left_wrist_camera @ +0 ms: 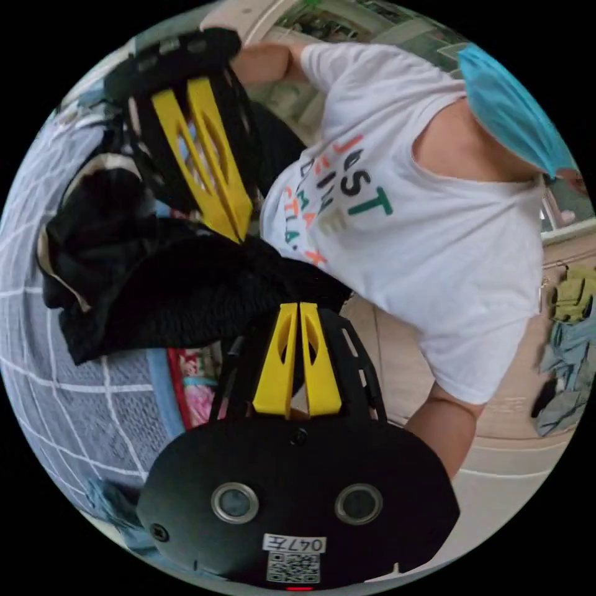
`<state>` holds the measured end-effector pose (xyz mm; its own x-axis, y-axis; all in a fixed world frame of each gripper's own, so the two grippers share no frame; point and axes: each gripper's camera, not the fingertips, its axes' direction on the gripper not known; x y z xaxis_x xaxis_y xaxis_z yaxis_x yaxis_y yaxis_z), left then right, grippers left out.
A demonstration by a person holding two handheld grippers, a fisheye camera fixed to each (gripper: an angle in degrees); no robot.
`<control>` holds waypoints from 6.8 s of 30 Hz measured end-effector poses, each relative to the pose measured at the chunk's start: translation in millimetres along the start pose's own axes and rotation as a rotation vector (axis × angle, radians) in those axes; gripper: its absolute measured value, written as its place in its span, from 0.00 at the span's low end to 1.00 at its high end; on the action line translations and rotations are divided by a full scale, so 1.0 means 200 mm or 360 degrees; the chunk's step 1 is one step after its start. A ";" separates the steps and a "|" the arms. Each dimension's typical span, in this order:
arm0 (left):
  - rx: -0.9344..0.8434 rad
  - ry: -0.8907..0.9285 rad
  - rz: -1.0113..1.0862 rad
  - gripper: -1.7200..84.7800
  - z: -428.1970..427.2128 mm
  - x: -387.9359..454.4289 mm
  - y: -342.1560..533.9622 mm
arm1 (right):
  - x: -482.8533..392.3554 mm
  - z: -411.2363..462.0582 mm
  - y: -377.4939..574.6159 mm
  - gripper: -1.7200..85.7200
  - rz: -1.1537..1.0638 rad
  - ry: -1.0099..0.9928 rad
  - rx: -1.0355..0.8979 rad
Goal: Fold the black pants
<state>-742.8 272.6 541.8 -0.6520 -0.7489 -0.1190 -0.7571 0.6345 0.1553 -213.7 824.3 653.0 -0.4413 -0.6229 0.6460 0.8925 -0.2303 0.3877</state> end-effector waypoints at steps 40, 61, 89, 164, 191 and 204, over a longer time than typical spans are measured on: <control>0.0816 -0.0754 -0.1824 0.05 -1.13 -0.76 1.51 | 2.02 0.39 -0.49 0.06 0.0334 0.1681 -0.0710; 0.1030 -0.1370 -0.1469 0.16 -0.97 -0.20 0.78 | -0.07 -0.62 1.36 0.10 0.1247 0.1497 -0.0064; 0.1153 -0.1437 -0.2195 0.17 -0.49 -0.86 0.37 | 0.15 -1.55 2.21 0.24 0.1585 0.1662 0.0021; 0.0363 -0.0824 -0.1012 0.02 -0.64 -0.71 0.40 | -0.62 -2.00 2.11 0.07 0.1495 0.0824 -0.0235; 0.0762 -0.0948 -0.1392 0.02 -0.99 -0.55 1.03 | -0.99 -1.36 1.92 0.03 0.1323 0.0945 -0.0440; 0.0720 -0.0943 -0.1510 0.02 -1.03 -0.50 1.18 | -1.03 -1.31 1.96 0.04 0.0727 0.0167 0.0095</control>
<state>-847.5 457.3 792.7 0.3441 -0.8244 -0.4494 -0.8132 -0.0225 -0.5815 252.3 667.2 499.9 0.0097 -0.7233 0.6905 0.9849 0.1261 0.1183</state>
